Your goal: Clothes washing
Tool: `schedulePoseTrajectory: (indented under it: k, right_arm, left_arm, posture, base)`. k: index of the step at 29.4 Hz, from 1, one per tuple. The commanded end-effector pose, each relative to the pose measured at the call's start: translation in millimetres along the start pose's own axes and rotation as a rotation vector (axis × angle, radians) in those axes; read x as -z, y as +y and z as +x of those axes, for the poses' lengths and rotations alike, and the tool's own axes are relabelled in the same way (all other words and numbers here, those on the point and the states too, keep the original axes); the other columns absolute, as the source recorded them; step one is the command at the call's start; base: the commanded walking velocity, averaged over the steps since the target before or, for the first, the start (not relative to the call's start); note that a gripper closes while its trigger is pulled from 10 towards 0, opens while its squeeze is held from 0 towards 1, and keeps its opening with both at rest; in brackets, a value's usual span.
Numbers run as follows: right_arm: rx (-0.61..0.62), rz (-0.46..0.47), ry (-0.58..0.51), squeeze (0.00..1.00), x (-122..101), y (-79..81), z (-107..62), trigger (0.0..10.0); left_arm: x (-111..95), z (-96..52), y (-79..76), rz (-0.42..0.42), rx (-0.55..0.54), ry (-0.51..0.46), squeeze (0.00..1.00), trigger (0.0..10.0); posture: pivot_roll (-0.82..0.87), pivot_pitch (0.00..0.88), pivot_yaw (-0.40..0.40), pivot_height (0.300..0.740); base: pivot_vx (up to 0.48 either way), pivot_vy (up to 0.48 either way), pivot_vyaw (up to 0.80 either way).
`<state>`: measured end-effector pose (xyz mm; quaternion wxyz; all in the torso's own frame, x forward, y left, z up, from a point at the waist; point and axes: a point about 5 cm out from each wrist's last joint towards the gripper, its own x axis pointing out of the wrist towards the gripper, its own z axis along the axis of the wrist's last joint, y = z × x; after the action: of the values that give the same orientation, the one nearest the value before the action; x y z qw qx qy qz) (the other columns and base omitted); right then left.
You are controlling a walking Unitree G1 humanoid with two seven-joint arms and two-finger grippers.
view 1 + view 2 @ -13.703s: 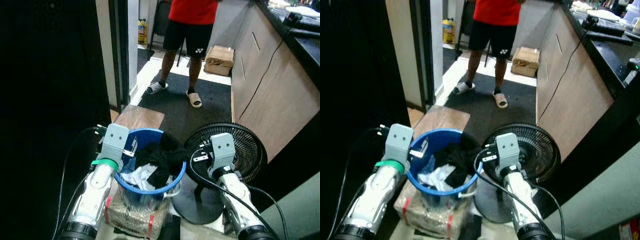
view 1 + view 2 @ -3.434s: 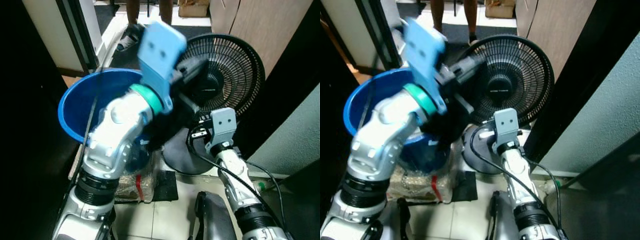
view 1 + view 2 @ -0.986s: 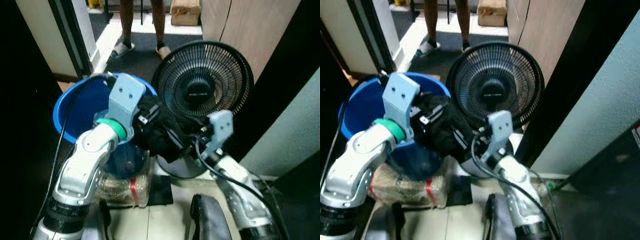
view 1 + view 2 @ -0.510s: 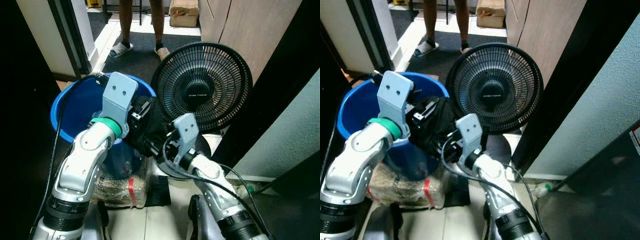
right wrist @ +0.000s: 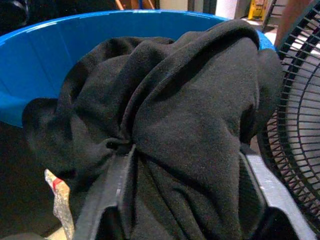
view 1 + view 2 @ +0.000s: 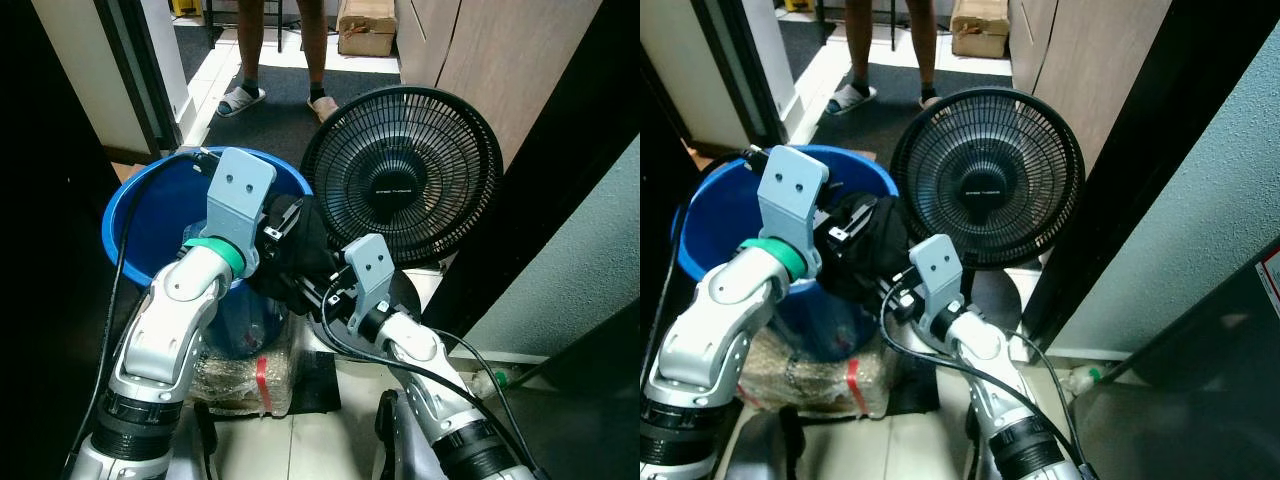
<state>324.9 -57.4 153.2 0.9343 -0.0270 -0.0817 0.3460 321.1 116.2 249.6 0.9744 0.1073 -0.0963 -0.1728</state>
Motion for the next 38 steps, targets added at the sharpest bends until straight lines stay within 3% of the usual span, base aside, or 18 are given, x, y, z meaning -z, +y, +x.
schedulePoseTrajectory:
  k: [1, 14, 23, 24, 32, 38]
  right_arm:
    - [0.027, 0.014, -0.048, 0.0, -8, -3.1, -2.1, 0.0]
    - [0.081, 0.007, -0.194, 0.0, -41, -15.9, -7.1, 0.0]
    - [0.166, 0.01, -0.284, 0.0, -66, -29.2, -19.4, 0.0]
    - [0.233, -0.006, -0.3, 0.0, -73, -36.7, -27.6, 10.0]
    - [0.42, -0.04, -0.309, 0.0, -75, -53.6, -53.4, 10.0]
    - [0.51, -0.034, -0.32, 0.0, -76, -57.9, -64.4, 10.0]
  left_arm:
    - [4, 0.4, -0.9, -0.003, 0.002, 0.007, 0.0, 10.0]
    - [0, 0.7, 3.8, 0.003, -0.009, -0.005, 0.0, 10.0]
    - [-9, 1.5, 6.6, 0.0, -0.014, -0.031, 0.0, 10.0]
    - [-13, 1.6, 6.4, -0.005, -0.022, -0.045, 0.0, 10.0]
    - [-18, -0.1, 8.0, -0.042, -0.091, -0.082, 0.0, 10.0]
    - [-17, -1.5, 7.3, -0.07, -0.109, -0.096, 0.0, 10.0]
  posture:
    - [0.11, 0.11, 0.007, 0.46]
    - [0.1, 0.112, 0.017, 0.46]
    - [0.1, 0.102, 0.03, 0.46]
    - [0.1, 0.097, 0.036, 0.46]
    - [0.09, 0.074, 0.045, 0.46]
    - [0.08, 0.054, 0.052, 0.46]
  base:
    - [0.0, 0.0, 0.0]
    - [0.0, 0.0, 0.0]
    - [0.0, 0.0, 0.0]
    - [0.0, 0.0, 0.0]
    - [0.0, 0.0, 0.0]
    - [0.0, 0.0, 0.0]
